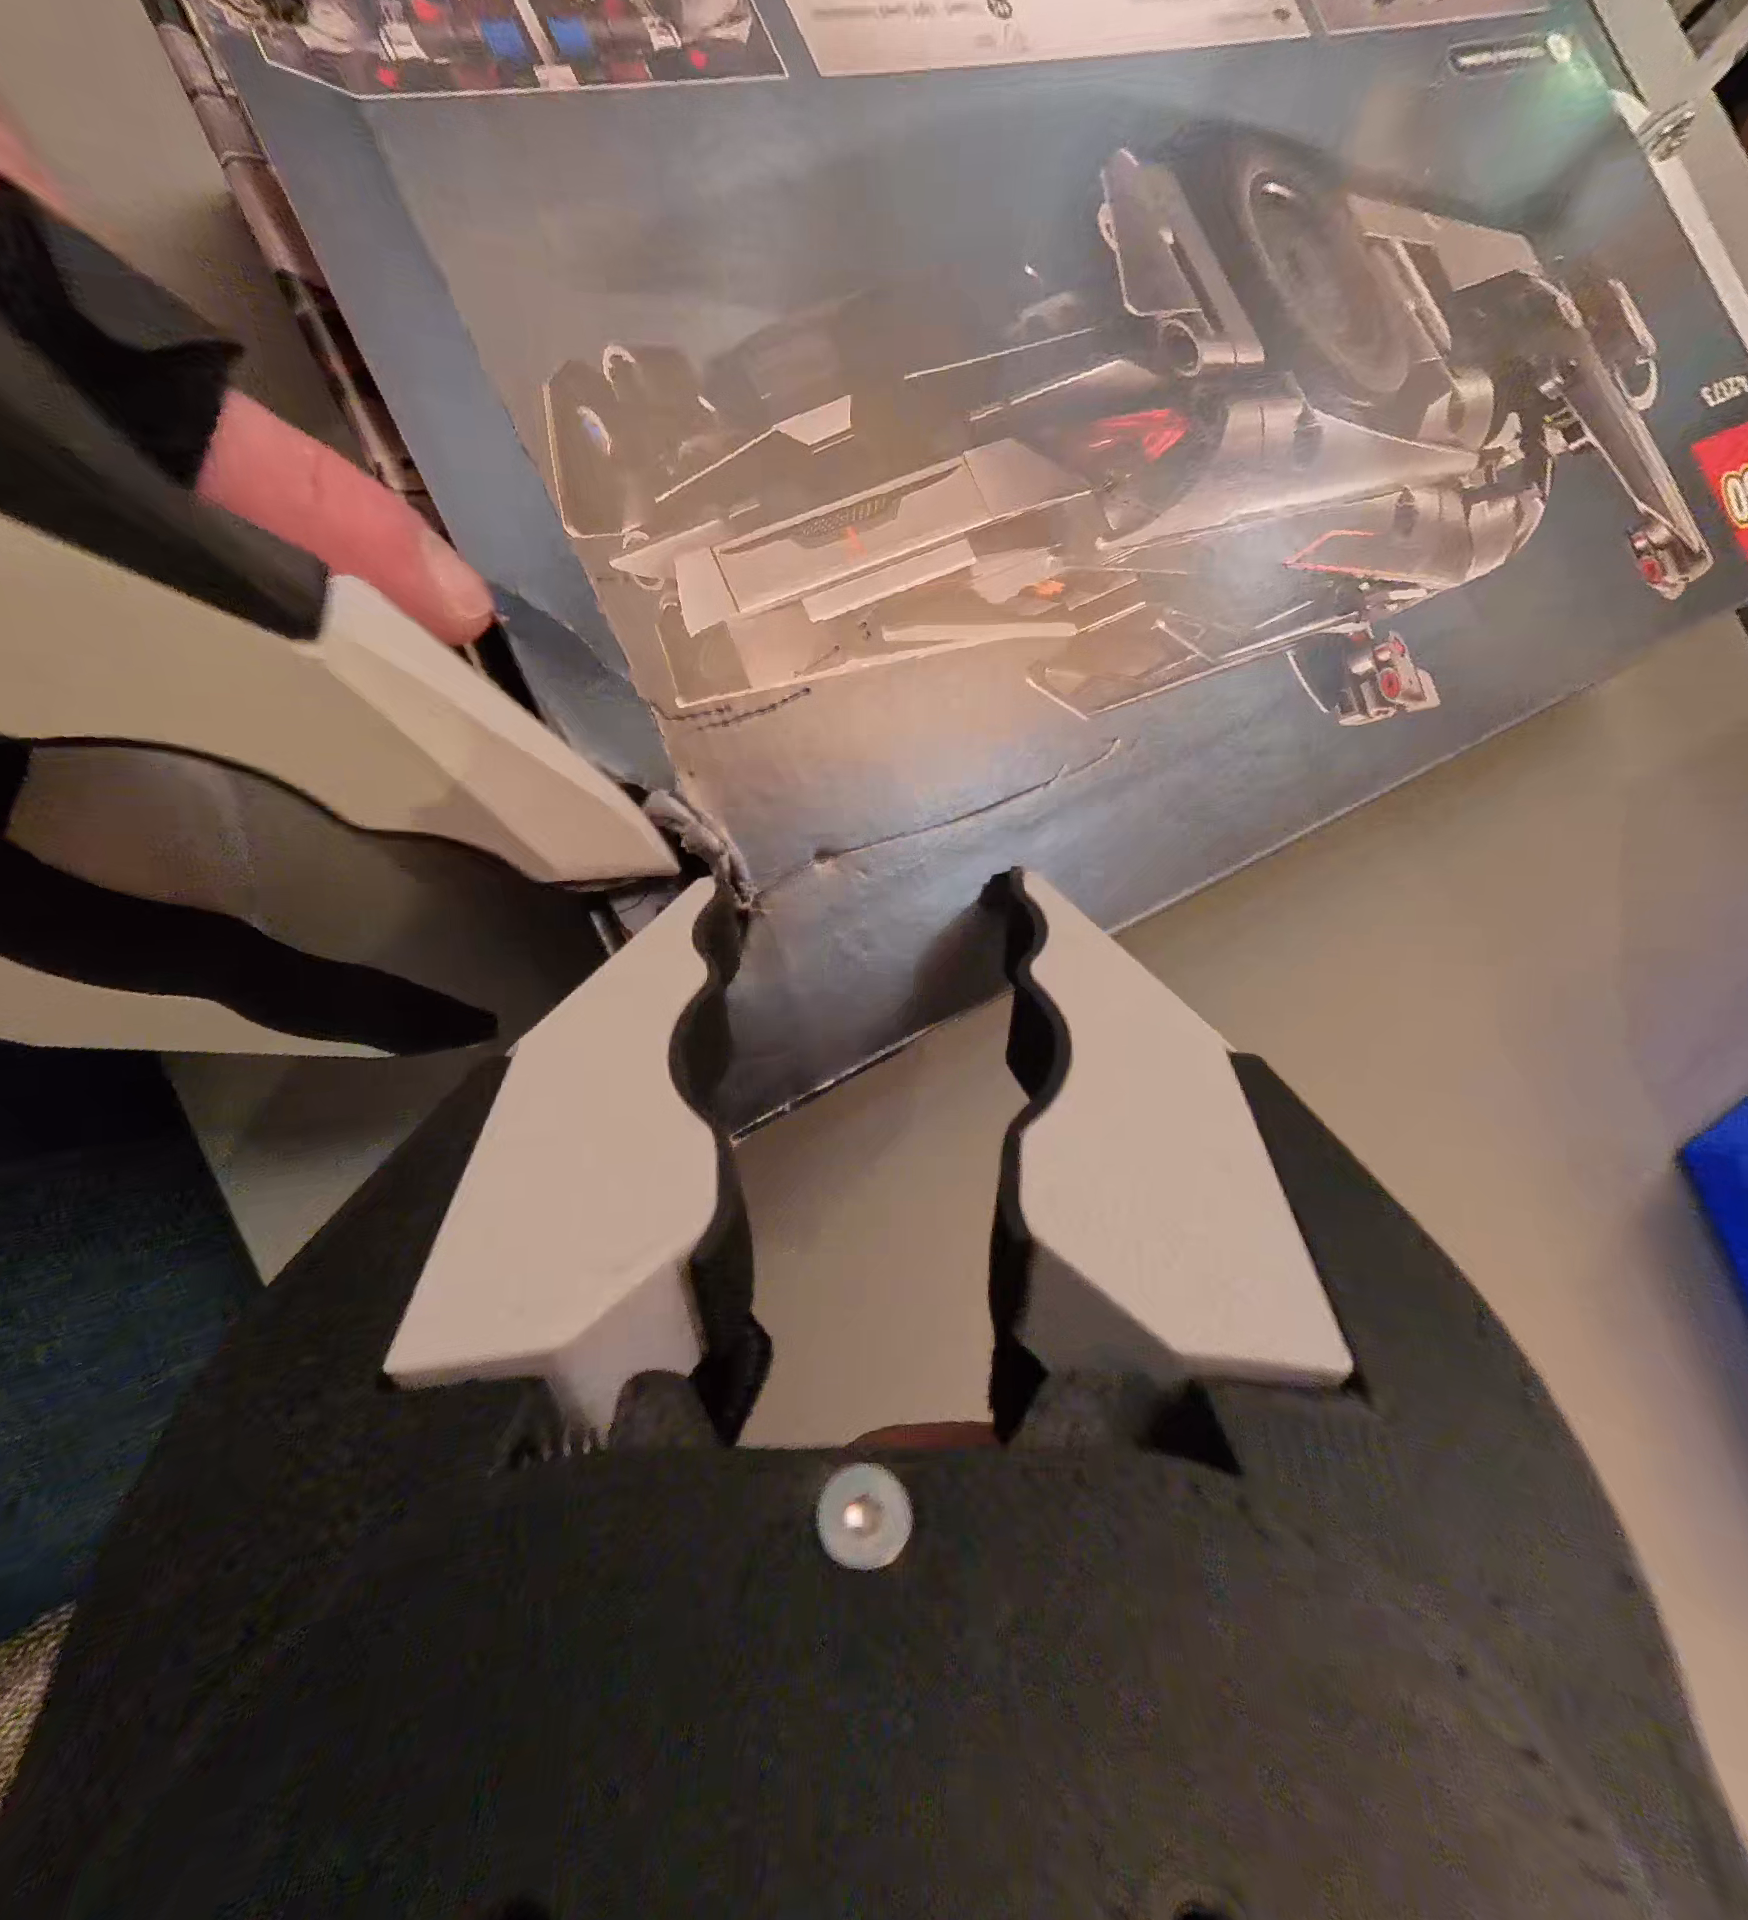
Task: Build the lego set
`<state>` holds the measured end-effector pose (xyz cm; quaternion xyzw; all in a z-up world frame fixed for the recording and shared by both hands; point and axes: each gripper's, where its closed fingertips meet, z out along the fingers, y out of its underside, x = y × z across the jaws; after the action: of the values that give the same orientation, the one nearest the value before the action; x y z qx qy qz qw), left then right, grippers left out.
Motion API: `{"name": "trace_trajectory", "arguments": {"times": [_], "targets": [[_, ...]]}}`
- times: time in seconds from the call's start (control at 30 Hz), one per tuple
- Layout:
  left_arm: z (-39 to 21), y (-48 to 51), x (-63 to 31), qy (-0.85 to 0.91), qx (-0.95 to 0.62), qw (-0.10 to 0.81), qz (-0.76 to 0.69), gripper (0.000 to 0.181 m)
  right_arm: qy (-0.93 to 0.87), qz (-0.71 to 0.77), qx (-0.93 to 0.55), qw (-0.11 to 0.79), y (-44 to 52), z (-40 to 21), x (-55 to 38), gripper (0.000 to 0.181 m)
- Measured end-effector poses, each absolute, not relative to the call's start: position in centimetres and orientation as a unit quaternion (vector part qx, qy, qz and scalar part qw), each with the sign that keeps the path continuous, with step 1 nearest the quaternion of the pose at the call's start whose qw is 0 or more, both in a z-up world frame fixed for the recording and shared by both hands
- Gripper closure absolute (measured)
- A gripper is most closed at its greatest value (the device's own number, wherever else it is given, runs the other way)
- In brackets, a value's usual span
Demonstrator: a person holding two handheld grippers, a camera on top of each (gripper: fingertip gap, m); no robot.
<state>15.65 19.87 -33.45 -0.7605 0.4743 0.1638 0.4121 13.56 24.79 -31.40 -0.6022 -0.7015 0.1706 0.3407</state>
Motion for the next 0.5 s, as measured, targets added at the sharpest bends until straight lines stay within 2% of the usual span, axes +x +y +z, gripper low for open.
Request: {"name": "trace_trajectory", "arguments": {"times": [0.03,0.17,0.5], "targets": [[-33.89,19.93,15.48,0.476,-0.773,0.389,0.156,0.126,-0.705,0.173,-0.597,0.342,24.81,-31.46,13.42,0.131],[-34.05,20.34,15.49,0.484,-0.795,0.337,0.144,0.134,-0.71,0.177,-0.59,0.34,24.93,-31.46,13.36,0.131],[-33.97,20.32,15.48,0.502,-0.725,0.4,0.251,0.148,-0.701,0.221,-0.601,0.312,25.05,-31.07,13.24,0.132]]}}
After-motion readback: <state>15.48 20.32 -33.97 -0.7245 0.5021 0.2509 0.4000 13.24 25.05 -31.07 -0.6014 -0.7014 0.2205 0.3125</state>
